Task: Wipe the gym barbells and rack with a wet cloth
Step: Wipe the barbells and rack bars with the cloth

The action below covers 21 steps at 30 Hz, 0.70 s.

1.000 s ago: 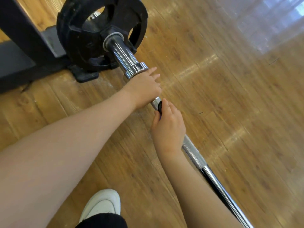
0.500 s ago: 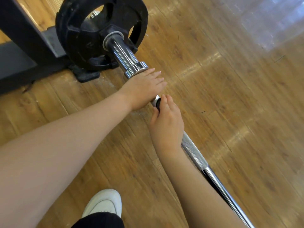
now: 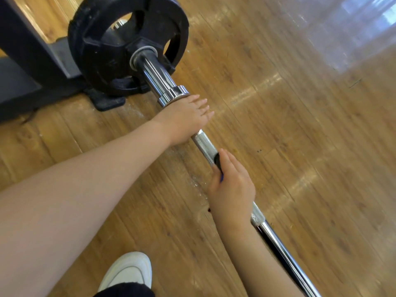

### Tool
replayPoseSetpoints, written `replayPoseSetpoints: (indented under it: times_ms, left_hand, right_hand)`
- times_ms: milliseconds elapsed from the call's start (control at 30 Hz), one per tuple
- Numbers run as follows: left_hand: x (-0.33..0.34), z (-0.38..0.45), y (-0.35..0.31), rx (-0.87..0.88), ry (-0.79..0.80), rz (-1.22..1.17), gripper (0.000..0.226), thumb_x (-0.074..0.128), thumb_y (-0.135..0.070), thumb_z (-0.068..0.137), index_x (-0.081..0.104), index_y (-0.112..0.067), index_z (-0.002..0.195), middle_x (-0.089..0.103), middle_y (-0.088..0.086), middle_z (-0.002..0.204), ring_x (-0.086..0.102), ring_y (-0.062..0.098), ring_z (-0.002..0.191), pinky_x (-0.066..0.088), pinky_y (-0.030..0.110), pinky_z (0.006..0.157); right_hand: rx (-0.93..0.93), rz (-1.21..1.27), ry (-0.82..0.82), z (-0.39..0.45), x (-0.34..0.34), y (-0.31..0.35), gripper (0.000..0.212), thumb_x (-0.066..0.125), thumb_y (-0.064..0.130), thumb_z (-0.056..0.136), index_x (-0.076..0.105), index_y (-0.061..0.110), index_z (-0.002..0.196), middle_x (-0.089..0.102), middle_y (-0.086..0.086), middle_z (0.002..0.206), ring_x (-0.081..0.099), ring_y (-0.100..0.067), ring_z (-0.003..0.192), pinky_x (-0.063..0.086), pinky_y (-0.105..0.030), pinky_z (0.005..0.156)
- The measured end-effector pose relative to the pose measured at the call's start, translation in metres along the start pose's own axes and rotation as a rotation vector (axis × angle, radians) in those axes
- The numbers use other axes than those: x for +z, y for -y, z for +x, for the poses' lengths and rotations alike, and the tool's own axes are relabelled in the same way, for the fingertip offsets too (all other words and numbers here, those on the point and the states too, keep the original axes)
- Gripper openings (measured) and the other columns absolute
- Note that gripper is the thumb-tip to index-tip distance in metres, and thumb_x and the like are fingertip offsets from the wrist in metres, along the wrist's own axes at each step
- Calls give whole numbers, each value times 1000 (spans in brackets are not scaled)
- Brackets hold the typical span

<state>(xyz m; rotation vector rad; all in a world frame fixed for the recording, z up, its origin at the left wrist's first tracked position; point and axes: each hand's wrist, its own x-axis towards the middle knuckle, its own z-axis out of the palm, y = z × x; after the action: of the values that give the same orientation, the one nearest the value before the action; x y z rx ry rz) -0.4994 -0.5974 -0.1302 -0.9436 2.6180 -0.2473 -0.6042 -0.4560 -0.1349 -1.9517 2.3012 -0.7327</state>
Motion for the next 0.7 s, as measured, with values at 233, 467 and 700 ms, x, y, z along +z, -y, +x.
replayPoseSetpoints:
  times_ms: [233, 467, 700]
  left_hand:
    - [-5, -2, 2, 20, 21, -24, 60, 36, -10, 98, 7, -5, 150, 15, 11, 157, 8, 22, 146, 1, 35, 117]
    - [-2, -11, -4, -43, 3, -41, 62, 37, -8, 97, 5, -7, 150, 11, 9, 158, 4, 23, 146, -2, 35, 117]
    - [8, -7, -14, 18, -236, 80, 52, 26, -9, 93, 33, -8, 145, 36, 12, 149, 28, 25, 141, 16, 41, 116]
  right_hand:
    - [-38, -24, 62, 22, 34, 26, 42, 46, 3, 76, 64, -7, 113, 67, -20, 110, 66, -35, 95, 54, -41, 81]
    - [-59, -66, -7, -24, -3, -17, 41, 58, -4, 69, 69, -2, 108, 69, -15, 108, 69, -30, 94, 53, -39, 80]
    - [6, -13, -2, 2, 15, 7, 37, 57, 0, 67, 70, -4, 102, 70, -17, 102, 69, -30, 91, 55, -38, 76]
